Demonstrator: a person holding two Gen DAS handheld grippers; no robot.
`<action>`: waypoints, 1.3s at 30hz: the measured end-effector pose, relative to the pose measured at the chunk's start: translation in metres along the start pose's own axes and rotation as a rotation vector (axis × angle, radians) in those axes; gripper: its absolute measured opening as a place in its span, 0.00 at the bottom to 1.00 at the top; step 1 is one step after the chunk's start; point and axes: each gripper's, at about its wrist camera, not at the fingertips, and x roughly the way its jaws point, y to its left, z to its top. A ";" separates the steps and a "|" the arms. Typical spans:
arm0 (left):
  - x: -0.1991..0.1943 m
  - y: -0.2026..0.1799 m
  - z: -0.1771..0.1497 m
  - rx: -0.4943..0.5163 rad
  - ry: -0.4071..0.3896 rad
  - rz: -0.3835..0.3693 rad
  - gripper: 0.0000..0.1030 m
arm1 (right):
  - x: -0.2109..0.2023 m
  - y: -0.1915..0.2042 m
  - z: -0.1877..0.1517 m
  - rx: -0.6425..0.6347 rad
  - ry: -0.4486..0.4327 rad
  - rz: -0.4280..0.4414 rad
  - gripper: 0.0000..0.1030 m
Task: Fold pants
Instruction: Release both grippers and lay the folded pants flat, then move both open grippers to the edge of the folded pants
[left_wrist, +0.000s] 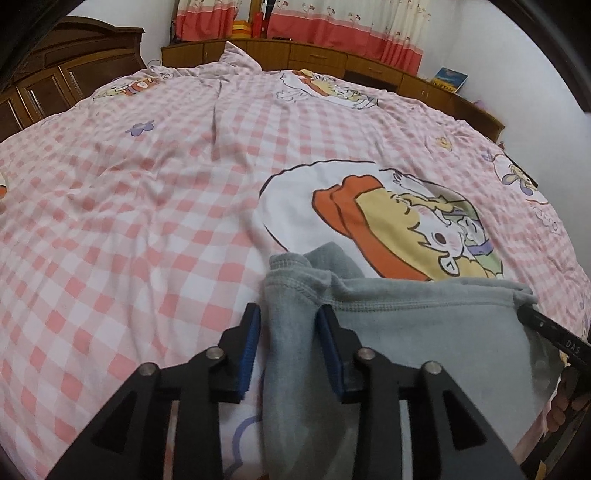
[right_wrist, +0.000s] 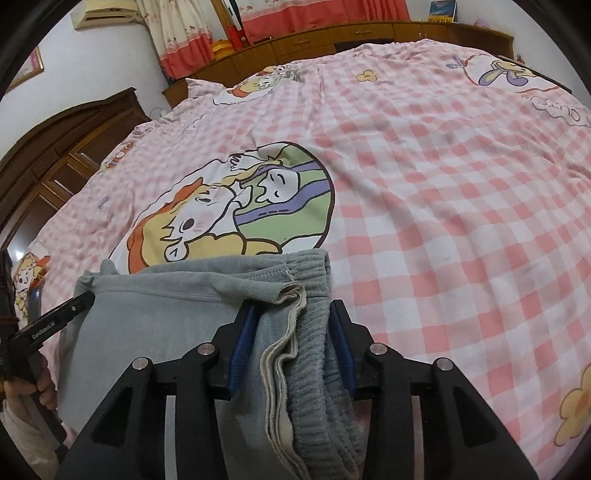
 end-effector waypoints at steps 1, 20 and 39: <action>-0.006 0.001 0.000 -0.005 -0.006 0.001 0.34 | -0.004 0.001 0.001 -0.006 -0.003 -0.008 0.38; -0.094 -0.029 -0.056 -0.041 0.011 -0.134 0.34 | -0.066 0.059 -0.032 -0.162 -0.022 0.077 0.38; -0.063 -0.027 -0.106 -0.028 0.142 -0.129 0.32 | -0.045 0.024 -0.077 -0.179 0.054 0.015 0.36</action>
